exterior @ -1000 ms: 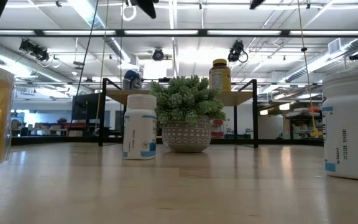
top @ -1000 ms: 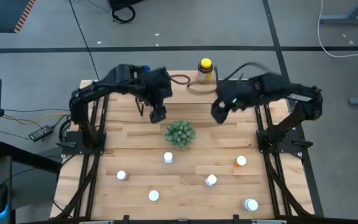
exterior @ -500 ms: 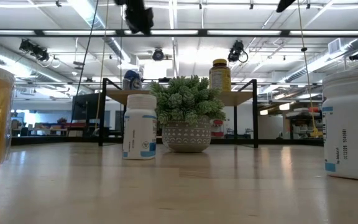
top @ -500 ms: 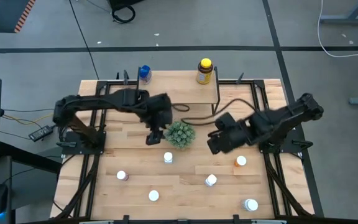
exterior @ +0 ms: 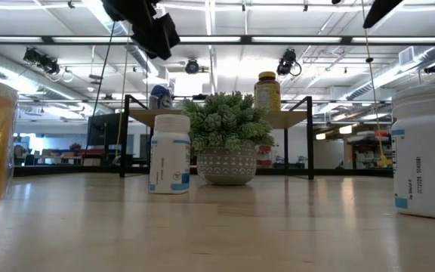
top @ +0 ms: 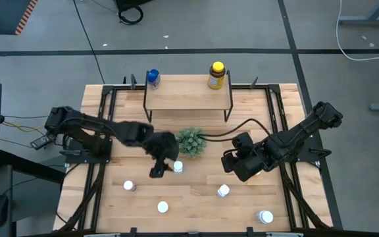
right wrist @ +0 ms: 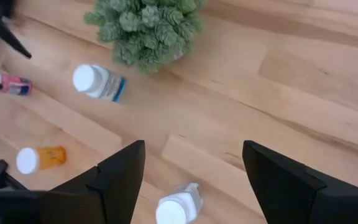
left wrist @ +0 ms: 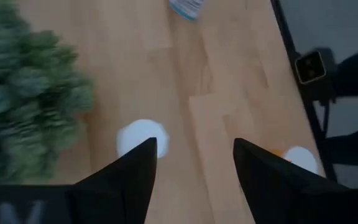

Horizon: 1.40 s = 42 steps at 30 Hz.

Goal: Pick and place medicine bottles onto shelf by color
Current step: Put the top white and blue medicine bottle on the shelf

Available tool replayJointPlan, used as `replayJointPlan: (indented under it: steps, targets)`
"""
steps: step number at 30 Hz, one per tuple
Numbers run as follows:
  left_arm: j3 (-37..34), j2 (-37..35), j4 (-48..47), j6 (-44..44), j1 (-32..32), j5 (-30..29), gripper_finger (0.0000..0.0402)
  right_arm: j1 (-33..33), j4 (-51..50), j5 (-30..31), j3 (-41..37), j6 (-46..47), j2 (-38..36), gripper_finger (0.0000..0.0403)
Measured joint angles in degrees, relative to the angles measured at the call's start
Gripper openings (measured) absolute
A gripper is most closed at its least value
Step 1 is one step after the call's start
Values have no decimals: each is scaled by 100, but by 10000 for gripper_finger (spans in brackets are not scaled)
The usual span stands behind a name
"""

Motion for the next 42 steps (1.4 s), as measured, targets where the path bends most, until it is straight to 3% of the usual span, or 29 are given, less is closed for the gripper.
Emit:
replayJointPlan:
  steps: [4, 15, 25, 42]
  targets:
    - [-93, 10, 68, -100, -166, -581, 253, 18, 15, -3, -22, -24, 0, 276]
    - [-114, 758, 374, -282, -228, -781, 343, 84, 191, 15, -21, -619, 0, 276]
    - [-112, 1097, 369, -282, -250, -1317, 346, 377, 188, 48, -20, -616, 0, 276]
    - [-108, 1336, 540, -299, -390, -1360, 346, 422, 170, 172, -20, -512, 0, 276]
